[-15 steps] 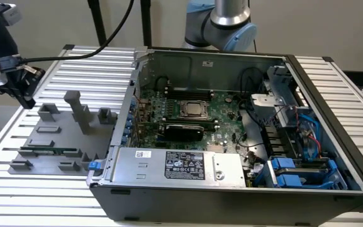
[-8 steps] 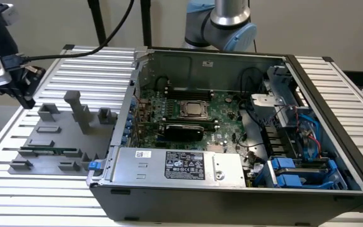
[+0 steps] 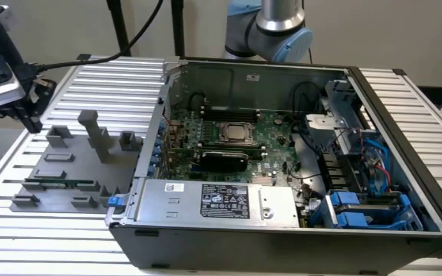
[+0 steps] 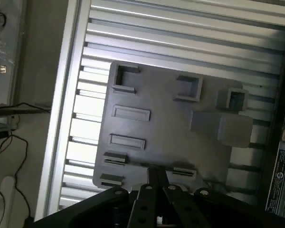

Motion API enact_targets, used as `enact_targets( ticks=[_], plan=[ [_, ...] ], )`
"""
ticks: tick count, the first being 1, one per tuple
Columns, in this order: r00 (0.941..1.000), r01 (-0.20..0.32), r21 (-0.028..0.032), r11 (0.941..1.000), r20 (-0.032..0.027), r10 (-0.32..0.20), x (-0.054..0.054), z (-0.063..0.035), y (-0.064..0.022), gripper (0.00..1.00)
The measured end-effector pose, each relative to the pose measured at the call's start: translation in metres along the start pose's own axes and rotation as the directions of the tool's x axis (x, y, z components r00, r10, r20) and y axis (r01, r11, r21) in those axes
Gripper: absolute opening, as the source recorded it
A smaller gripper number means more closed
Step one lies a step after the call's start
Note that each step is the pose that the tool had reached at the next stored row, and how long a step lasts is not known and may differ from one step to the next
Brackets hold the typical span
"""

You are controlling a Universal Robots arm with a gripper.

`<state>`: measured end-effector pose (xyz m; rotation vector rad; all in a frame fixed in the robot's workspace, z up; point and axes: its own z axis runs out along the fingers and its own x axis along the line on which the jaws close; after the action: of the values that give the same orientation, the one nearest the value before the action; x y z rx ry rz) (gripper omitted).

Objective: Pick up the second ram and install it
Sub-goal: 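Pick up the second ram and move it above second insertion slot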

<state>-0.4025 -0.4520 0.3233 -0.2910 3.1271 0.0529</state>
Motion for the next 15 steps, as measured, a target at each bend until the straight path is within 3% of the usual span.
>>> enact_targets(
  ticks=[4,8,12,15],
  plan=[
    [0.9973,0.074,-0.0003,0.9973,-0.0024,-0.074,0.0,0.0014,-0.0001,0.0],
    [0.9893,0.146,-0.0008,0.9893,-0.0045,-0.146,0.0,0.0033,-0.0001,0.0],
    [0.9762,0.217,-0.0014,0.9762,-0.0064,-0.217,0.0,0.0058,-0.0002,0.0],
    [0.9606,0.278,-0.0019,0.9606,-0.0082,-0.278,0.0001,0.008,-0.0003,0.0]
  ],
)
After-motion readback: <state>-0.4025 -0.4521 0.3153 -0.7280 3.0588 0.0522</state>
